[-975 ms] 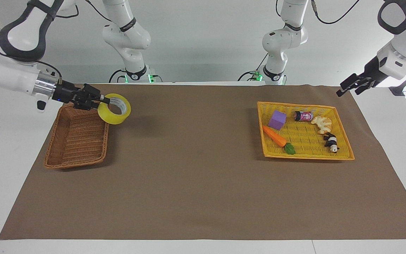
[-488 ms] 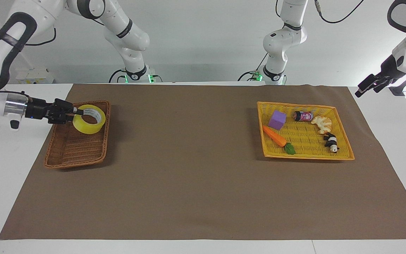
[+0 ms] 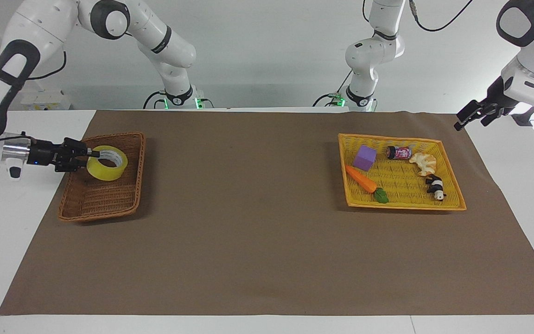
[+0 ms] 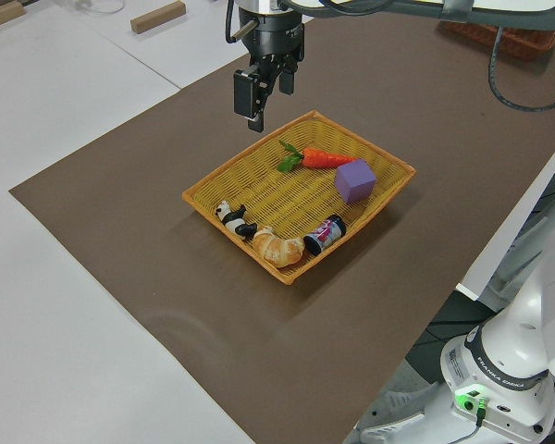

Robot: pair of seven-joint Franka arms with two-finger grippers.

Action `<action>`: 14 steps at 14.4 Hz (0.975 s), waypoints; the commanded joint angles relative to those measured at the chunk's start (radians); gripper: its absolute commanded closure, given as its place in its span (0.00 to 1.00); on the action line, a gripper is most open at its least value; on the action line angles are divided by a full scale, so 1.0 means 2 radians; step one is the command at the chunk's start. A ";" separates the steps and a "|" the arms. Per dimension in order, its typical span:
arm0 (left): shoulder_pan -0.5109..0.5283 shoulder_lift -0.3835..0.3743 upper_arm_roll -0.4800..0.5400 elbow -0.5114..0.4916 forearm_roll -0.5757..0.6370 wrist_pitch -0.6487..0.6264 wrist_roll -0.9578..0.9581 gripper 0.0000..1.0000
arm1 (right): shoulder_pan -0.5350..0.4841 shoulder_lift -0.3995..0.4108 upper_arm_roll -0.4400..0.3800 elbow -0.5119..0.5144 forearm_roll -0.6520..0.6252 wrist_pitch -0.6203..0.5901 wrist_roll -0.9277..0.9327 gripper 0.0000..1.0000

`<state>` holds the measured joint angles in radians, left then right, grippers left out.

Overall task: Move tape to another basket
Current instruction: 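Lower the tape into the wicker basket and open the right gripper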

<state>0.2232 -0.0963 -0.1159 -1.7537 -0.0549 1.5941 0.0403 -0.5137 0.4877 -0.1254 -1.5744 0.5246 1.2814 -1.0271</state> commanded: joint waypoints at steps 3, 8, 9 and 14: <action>-0.051 -0.005 0.003 -0.006 0.012 0.007 0.000 0.01 | -0.004 -0.003 0.007 -0.043 -0.002 0.019 -0.040 1.00; -0.086 -0.005 0.010 -0.004 0.011 0.017 -0.002 0.01 | -0.002 -0.009 0.007 -0.080 -0.005 0.078 -0.070 0.99; -0.095 -0.002 0.010 0.002 0.011 0.011 -0.006 0.01 | -0.002 -0.009 0.007 -0.081 -0.008 0.083 -0.072 0.90; -0.130 0.003 0.022 0.022 0.011 -0.026 -0.008 0.01 | 0.001 -0.008 0.007 -0.064 -0.021 0.097 -0.073 0.01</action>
<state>-0.0066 -0.0962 -0.1027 -1.7361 -0.0538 1.5797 0.0329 -0.5124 0.4839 -0.1176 -1.7018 0.5047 1.4561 -1.1499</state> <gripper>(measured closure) 0.004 0.163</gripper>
